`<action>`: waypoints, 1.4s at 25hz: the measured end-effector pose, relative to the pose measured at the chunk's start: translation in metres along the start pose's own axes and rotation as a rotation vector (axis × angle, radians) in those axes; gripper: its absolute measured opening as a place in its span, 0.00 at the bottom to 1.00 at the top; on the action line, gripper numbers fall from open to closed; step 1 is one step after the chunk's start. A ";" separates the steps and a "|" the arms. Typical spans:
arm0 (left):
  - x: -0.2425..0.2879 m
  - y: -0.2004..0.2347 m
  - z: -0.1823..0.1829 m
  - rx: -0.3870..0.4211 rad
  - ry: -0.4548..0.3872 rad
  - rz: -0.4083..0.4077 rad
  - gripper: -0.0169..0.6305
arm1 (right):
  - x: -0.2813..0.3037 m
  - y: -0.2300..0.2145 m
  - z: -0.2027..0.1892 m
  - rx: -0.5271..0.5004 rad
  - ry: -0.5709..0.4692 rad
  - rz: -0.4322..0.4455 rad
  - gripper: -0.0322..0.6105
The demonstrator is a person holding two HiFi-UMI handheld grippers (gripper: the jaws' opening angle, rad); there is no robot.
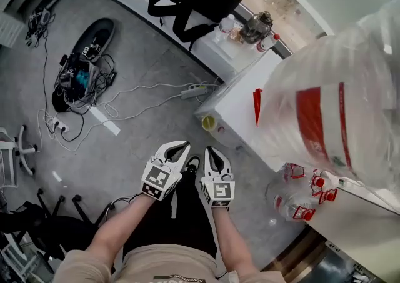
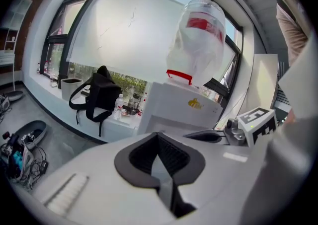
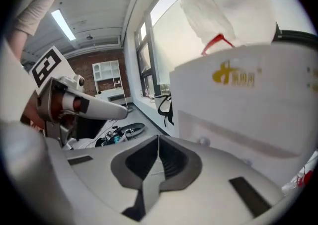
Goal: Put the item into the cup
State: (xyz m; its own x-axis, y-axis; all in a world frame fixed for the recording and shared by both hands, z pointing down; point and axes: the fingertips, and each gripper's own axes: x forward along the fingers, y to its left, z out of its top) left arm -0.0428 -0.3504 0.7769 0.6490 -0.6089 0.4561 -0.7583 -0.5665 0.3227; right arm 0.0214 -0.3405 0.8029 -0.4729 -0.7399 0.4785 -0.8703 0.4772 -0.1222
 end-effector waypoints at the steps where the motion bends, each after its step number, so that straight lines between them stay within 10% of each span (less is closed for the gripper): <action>1: -0.005 -0.006 0.012 0.010 -0.005 -0.005 0.04 | -0.009 0.004 0.014 -0.007 -0.007 0.010 0.07; 35: -0.149 -0.022 0.306 0.229 -0.337 0.152 0.04 | -0.146 0.002 0.340 -0.183 -0.380 -0.015 0.07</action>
State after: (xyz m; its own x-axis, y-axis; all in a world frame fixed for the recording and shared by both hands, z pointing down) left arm -0.1037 -0.4173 0.4480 0.5435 -0.8207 0.1759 -0.8383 -0.5416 0.0631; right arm 0.0415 -0.3928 0.4374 -0.5078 -0.8531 0.1199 -0.8545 0.5165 0.0552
